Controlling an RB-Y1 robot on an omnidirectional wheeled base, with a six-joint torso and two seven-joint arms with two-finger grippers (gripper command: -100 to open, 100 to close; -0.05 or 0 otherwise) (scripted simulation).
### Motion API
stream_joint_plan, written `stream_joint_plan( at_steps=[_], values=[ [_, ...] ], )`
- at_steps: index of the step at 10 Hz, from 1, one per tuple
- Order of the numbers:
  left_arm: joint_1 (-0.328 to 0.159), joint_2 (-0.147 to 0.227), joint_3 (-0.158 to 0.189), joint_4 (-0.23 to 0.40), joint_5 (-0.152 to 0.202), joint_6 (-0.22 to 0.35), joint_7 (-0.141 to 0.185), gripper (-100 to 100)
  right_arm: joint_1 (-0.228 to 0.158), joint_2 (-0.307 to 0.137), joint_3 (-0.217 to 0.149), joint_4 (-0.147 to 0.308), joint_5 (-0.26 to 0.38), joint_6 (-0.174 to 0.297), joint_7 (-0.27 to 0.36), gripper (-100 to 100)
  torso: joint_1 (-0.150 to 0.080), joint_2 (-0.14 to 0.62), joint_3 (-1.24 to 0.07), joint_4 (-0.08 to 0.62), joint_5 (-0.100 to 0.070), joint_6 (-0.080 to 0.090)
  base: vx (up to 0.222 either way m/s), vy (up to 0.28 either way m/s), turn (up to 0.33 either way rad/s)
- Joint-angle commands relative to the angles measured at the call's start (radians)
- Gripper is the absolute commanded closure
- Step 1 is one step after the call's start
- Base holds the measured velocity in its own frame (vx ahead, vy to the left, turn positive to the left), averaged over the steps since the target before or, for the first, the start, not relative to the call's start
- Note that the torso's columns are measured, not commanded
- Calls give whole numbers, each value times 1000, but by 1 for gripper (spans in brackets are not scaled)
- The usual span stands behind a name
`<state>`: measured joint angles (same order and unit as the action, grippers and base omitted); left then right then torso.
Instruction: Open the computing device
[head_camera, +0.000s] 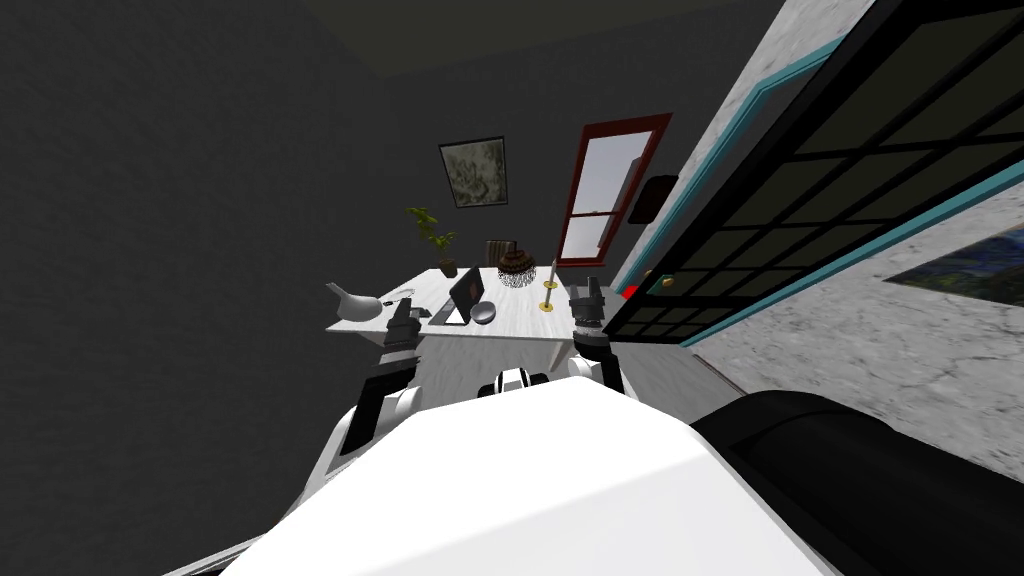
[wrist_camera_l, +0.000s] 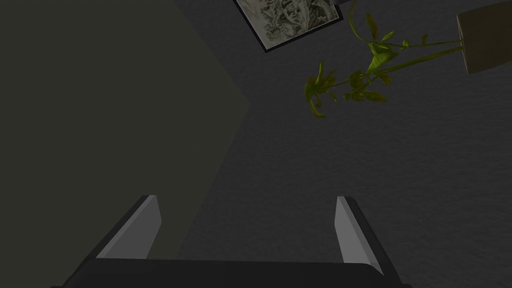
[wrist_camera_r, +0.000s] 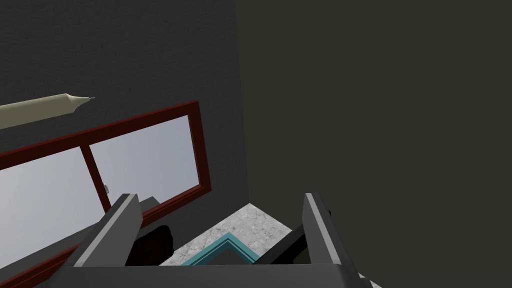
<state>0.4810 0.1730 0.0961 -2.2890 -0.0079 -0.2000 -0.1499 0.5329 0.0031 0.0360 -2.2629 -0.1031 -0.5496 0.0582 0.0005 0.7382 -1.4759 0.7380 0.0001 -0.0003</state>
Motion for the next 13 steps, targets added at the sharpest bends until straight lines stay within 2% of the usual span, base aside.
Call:
stream_joint_plan(
  at_steps=[1, 7, 8, 13],
  values=[
    [-7, 0, 15, -11, -16, 71, -12, -100, 0, 0, 0, 0, 0, 0, 0, 0, 0, 0, 0, 0, 0, 0, 12, -25, -123],
    [-31, -7, 54, -25, -59, 247, -45, -100, 0, 0, 0, 0, 0, 0, 0, 0, -1, 0, 0, 0, 0, 0, 17, -29, -124],
    [-31, -7, 54, -25, -59, 249, -45, -100, 0, 0, 0, 0, 0, 0, 0, 0, 0, 0, 0, 0, 0, 0, 14, -14, -29],
    [-50, -27, 86, -38, -94, 389, -72, -100, 0, 0, 0, 0, 0, 0, 0, 0, -1, 0, 0, 0, 0, 0, 18, -23, -103]
  ],
)
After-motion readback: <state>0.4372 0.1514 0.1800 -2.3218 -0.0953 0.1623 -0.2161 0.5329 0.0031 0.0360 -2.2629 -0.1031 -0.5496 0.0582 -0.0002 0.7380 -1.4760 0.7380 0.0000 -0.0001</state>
